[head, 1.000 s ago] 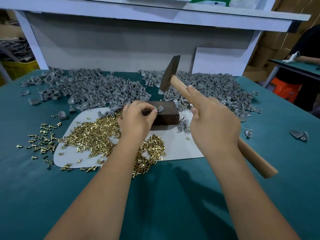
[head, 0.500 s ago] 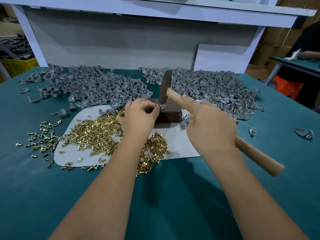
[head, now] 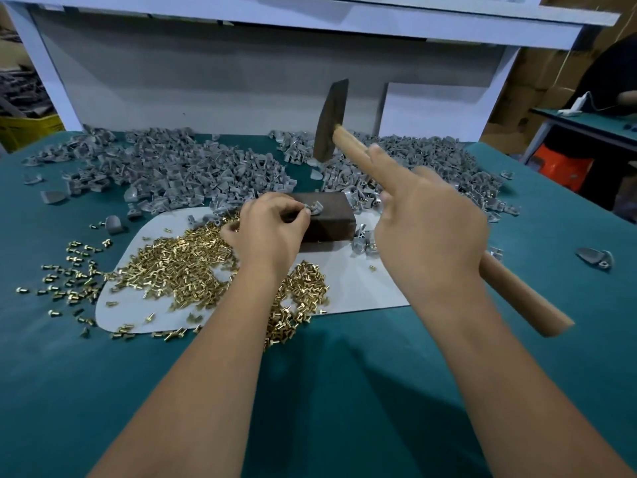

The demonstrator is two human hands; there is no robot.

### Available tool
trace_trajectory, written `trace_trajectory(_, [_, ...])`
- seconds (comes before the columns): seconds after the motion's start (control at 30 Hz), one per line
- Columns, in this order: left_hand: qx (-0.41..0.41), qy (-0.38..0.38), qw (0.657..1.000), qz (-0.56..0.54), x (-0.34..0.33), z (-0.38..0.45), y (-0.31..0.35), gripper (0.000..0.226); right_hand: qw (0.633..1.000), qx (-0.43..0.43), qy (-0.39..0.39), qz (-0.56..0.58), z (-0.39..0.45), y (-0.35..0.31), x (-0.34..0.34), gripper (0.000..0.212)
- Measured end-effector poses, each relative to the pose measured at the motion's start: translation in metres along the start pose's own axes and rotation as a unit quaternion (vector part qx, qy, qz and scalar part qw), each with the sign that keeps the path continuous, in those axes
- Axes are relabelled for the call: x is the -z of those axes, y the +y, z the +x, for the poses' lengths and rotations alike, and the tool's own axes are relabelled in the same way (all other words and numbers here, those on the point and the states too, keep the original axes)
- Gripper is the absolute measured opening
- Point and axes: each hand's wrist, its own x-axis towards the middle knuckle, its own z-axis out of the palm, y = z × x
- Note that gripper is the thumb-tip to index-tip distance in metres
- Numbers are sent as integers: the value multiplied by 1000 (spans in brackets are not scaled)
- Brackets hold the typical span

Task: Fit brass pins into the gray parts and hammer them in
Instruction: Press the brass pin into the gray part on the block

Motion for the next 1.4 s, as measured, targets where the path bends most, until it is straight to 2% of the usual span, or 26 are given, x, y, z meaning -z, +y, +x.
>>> trace_trajectory(0.07, [-2,2,1000,-4,0,-1,0,11,1000,-10,-3,3,-4,1,0,64])
trace_trajectory(0.17, [20,0,1000,3,-2,1,3,7,996,8,-91,-7,-18,1,-10,64])
trace_trajectory(0.23, [31,-4,1000,-6,-2,2,5,8,993,20,-117,-16,-22,2,-15,63])
trace_trajectory(0.3, [31,-1,1000,2,-2,2,5,13,996,7,-83,-22,-17,2,-14,63])
trace_trajectory(0.43, [3,11,1000,11,-3,-1,2,7,1000,-4,-7,-6,-19,1,-13,65])
trace_trajectory(0.53, [24,2,1000,12,-2,1,3,7,994,8,-101,-35,-25,0,-21,67])
trace_trajectory(0.57, [30,-1,999,13,-2,2,4,8,993,3,-110,-35,-25,1,-22,67])
trace_trajectory(0.7, [17,14,999,25,-5,1,3,8,999,-9,-39,-10,-29,-2,-21,70])
trace_trajectory(0.83, [27,-3,999,18,-3,1,4,8,992,-6,-119,-41,-30,1,-26,68])
trace_trajectory(0.9, [24,-5,999,32,-1,1,5,9,995,-18,-100,-21,-30,2,-24,68])
trace_trajectory(1.0, [9,6,999,40,-3,1,4,10,1000,0,-24,11,-34,2,-25,69])
trace_trajectory(1.07, [16,2,999,31,-2,1,5,10,997,24,-70,-32,-32,1,-27,68])
trace_trajectory(1.13, [23,-9,999,23,-1,1,5,9,992,5,-123,-41,-31,3,-29,68])
trace_trajectory(1.3, [28,-37,999,-7,4,1,4,11,998,-44,-48,1,-30,14,-29,67])
trace_trajectory(1.4, [57,-58,996,-40,9,3,6,13,995,-78,-67,-20,-24,21,-32,66])
